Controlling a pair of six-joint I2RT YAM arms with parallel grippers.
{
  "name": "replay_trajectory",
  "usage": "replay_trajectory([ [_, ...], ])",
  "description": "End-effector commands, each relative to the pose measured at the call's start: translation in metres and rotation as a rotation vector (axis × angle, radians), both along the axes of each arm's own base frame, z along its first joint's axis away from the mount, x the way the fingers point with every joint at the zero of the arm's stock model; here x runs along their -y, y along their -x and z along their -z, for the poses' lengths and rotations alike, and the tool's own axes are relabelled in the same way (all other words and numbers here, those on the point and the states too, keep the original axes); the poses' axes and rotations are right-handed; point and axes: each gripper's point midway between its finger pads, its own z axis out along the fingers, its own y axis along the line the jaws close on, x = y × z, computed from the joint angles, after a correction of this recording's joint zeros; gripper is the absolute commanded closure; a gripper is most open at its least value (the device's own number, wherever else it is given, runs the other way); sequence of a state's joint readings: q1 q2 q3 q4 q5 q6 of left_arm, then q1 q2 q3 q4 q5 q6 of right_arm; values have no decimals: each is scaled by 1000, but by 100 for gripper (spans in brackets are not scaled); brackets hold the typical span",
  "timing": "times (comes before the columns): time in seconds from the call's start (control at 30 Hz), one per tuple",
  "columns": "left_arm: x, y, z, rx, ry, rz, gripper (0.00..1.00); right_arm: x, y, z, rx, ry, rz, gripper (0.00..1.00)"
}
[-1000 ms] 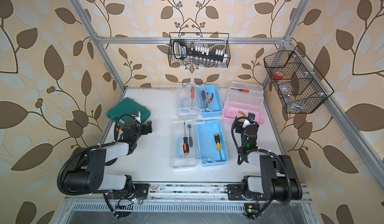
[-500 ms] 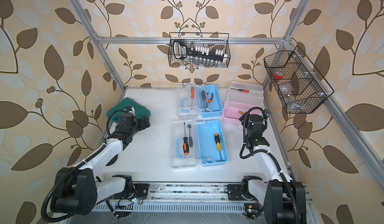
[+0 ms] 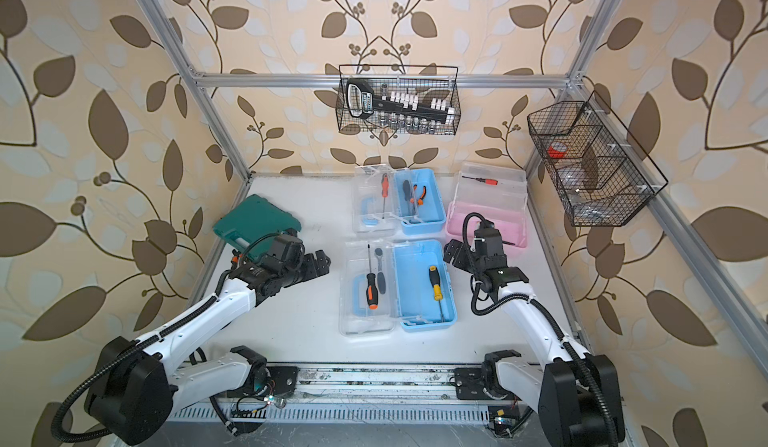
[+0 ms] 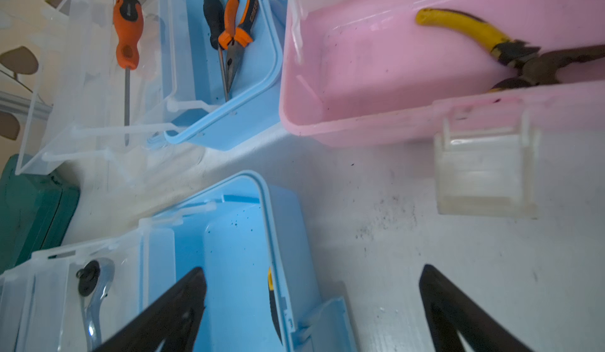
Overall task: Close toolboxes
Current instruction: Close the toolbox lid.
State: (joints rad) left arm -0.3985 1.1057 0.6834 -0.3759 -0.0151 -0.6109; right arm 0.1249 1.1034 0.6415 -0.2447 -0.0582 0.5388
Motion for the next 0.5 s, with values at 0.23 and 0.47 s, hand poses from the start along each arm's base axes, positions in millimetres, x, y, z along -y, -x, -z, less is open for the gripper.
replay_trajectory([
  [0.23,20,21,-15,-50,-21,73,1,-5,21,26,-91,-7,-29,2],
  [0.47,21,22,-7,-76,-116,79,1,25,26,34,-125,123,81,2],
])
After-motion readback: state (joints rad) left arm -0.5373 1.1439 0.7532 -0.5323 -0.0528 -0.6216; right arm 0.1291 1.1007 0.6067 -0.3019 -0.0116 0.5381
